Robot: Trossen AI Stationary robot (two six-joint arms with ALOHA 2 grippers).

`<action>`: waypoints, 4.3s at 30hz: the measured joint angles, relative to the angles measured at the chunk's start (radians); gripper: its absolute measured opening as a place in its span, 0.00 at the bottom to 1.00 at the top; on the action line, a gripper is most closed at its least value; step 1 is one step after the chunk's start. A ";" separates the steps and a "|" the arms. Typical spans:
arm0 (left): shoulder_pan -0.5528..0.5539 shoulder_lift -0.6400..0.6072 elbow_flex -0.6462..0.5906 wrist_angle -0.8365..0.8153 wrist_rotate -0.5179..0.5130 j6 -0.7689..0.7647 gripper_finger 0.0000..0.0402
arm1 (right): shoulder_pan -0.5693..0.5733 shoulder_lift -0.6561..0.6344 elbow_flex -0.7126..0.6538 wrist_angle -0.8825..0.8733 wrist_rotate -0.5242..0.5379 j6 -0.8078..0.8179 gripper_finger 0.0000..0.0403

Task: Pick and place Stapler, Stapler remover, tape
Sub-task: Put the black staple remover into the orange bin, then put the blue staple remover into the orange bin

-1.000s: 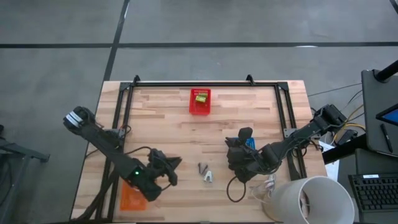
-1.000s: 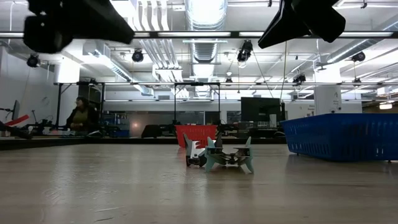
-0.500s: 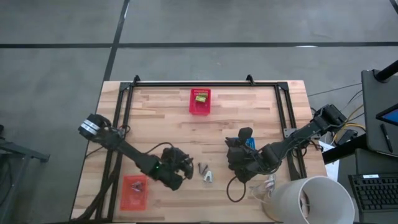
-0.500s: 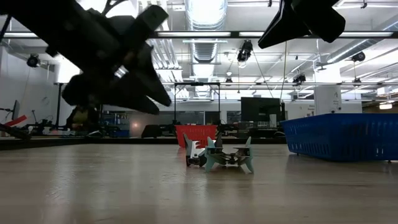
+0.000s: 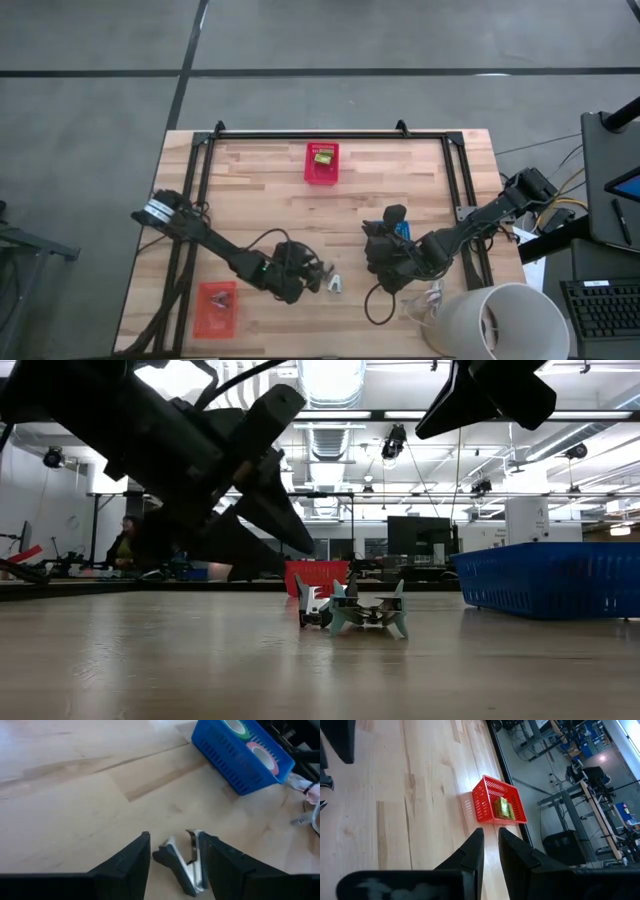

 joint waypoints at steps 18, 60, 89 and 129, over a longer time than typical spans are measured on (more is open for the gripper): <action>0.016 0.085 0.061 -0.020 0.043 0.020 0.43 | 0.000 0.000 -0.002 0.007 0.000 -0.002 0.13; -0.015 -0.068 0.057 -0.102 0.246 0.182 0.01 | 0.000 0.000 -0.012 0.013 0.000 -0.003 0.13; -0.481 -0.528 0.051 -0.810 0.567 -0.304 0.01 | -0.001 0.000 -0.012 0.018 0.000 -0.004 0.13; -0.550 -0.429 -0.022 -1.069 0.564 -0.593 0.16 | 0.000 0.000 -0.012 0.044 0.000 -0.022 0.13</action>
